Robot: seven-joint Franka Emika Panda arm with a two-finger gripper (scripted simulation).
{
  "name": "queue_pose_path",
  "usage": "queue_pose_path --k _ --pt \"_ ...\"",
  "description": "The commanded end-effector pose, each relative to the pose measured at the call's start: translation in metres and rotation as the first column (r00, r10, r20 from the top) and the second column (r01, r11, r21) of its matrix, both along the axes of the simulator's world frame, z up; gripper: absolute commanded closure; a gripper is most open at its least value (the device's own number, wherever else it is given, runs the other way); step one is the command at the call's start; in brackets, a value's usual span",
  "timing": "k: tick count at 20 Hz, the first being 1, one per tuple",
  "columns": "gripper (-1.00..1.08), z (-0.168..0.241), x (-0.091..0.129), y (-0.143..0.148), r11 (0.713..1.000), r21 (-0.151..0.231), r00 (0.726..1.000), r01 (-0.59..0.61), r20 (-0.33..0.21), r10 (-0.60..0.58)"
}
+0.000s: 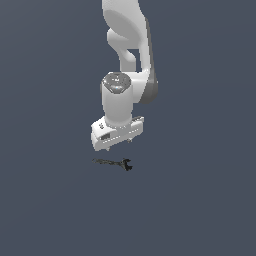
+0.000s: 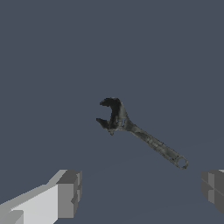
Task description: Pick up the object and move it to a goal position.
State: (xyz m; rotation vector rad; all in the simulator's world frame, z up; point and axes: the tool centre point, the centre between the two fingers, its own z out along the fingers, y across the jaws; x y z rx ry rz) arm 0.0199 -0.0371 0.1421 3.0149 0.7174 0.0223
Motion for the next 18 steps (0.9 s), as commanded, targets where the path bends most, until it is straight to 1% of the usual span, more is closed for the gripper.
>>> queue_pose_path --k 1,5,9,13,18 --pt "-0.92 -0.006 0.002 -0.003 0.998 -0.001 0.998 -0.066 -0.005 0.066" --pt "-0.92 -0.016 0.004 -0.008 0.986 0.0 0.986 -0.168 -0.013 0.168" --pt "-0.92 -0.027 0.006 -0.012 0.964 0.003 0.963 -0.268 -0.02 0.268" --pt "-0.92 -0.037 0.008 -0.017 0.931 0.007 0.931 -0.364 -0.025 0.364" --pt "-0.92 -0.049 0.01 -0.022 0.878 0.014 0.877 -0.479 -0.029 0.48"
